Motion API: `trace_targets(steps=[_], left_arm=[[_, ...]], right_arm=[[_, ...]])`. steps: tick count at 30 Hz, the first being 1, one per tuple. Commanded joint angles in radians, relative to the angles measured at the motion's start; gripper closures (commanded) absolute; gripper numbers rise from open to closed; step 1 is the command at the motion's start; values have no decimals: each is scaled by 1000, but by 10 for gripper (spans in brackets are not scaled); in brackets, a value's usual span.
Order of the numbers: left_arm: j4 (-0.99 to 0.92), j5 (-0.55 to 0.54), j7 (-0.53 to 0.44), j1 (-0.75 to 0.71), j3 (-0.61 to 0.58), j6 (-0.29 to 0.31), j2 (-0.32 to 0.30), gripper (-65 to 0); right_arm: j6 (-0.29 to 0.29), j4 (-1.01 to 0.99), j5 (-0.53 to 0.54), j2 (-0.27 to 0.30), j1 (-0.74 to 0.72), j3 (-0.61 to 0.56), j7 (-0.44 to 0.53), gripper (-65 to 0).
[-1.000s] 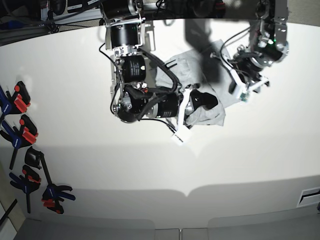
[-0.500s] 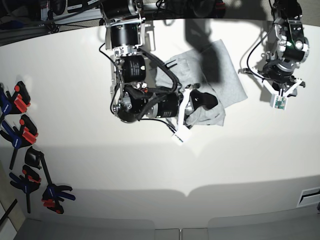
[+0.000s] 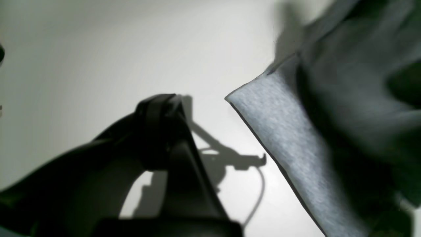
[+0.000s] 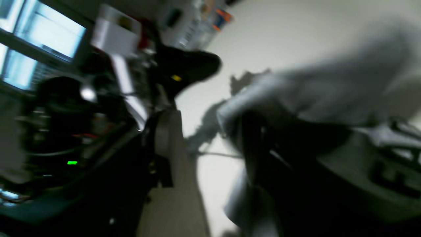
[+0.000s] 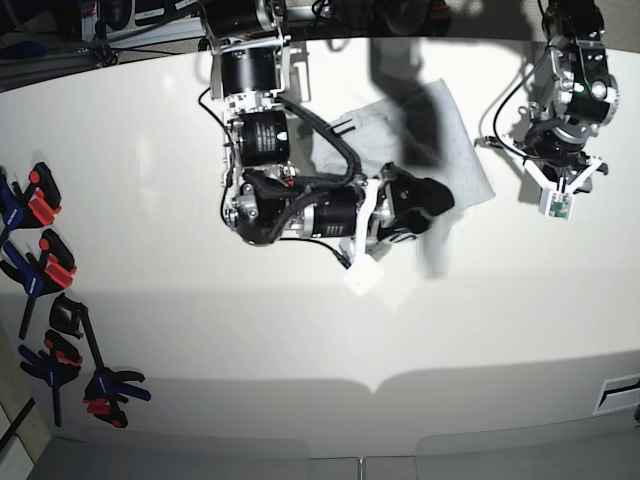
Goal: Fold the T-shirt properly
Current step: 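Flip the folded bundle with both grippers so the printed side faces up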
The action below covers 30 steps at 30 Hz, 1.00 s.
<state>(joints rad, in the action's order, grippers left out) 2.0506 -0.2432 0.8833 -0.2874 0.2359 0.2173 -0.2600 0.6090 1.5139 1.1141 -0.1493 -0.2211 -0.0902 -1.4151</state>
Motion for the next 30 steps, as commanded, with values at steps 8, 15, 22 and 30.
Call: trace_targets(steps=[8, 15, 22, 30], left_arm=[[18, 8, -21, 8, 4, 0, -6, -363], [18, 86, -19, 8, 5, -1, -7, -363], [18, 85, 23, 8, 5, 8, -7, -363], [18, -319, -48, 8, 8, 50, -7, -363]], right_arm=[[72, 20, 185, -8, -31, -2, 19, -279], [76, 32, 86, -8, -60, 27, 19, -278], [-21, 214, -362, -8, -56, 163, 19, -278], [-23, 406, -378, -8, 113, 188, 19, -278]])
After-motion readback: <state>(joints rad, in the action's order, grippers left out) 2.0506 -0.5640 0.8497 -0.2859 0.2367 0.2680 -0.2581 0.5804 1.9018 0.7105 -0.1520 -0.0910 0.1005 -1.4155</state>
